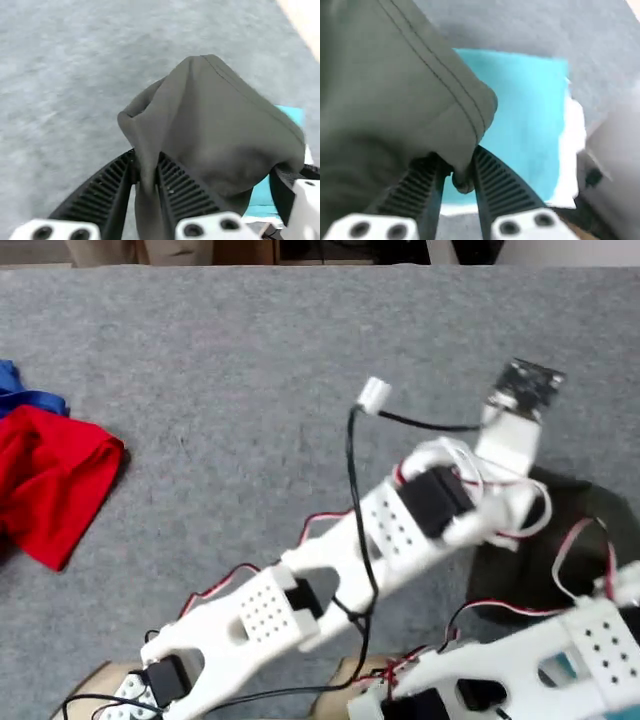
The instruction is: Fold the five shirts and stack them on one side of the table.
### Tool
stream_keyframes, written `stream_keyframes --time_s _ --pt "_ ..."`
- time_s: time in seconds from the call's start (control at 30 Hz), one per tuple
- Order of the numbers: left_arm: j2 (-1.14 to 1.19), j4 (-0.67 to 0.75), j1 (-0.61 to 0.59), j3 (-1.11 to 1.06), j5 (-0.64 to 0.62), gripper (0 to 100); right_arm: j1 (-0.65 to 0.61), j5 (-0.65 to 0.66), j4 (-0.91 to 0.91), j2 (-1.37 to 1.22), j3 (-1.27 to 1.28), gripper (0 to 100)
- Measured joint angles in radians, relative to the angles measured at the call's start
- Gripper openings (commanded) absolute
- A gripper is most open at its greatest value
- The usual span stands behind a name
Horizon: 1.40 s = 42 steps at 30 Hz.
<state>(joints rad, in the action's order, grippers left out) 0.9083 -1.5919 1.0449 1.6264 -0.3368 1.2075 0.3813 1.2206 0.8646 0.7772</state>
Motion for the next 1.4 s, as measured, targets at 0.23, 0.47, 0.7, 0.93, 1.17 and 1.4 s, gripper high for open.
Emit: stream_keyframes --time_s 0.23,0.47,0.7,0.93,1.17,1.4 --pt "0.009 0.183 0.055 -0.031 -0.012 2 0.250 0.000 -0.135 0.000 0.003 0.4" --pt "0.058 0.374 0.077 -0.184 -0.071 2 0.365 -0.012 -0.236 0.000 0.021 0.4" --pt "0.097 0.468 0.077 -0.226 -0.072 2 0.377 -0.012 -0.296 0.002 0.080 0.4" --pt "0.097 0.471 0.077 -0.226 -0.072 6 0.377 -0.012 -0.302 0.002 0.087 4.6" --pt "0.097 0.374 0.077 -0.226 -0.072 20 0.377 -0.005 -0.331 0.002 0.140 26.0" --pt "0.097 0.316 0.077 -0.226 -0.071 20 0.371 0.081 -0.348 0.002 0.161 30.9"
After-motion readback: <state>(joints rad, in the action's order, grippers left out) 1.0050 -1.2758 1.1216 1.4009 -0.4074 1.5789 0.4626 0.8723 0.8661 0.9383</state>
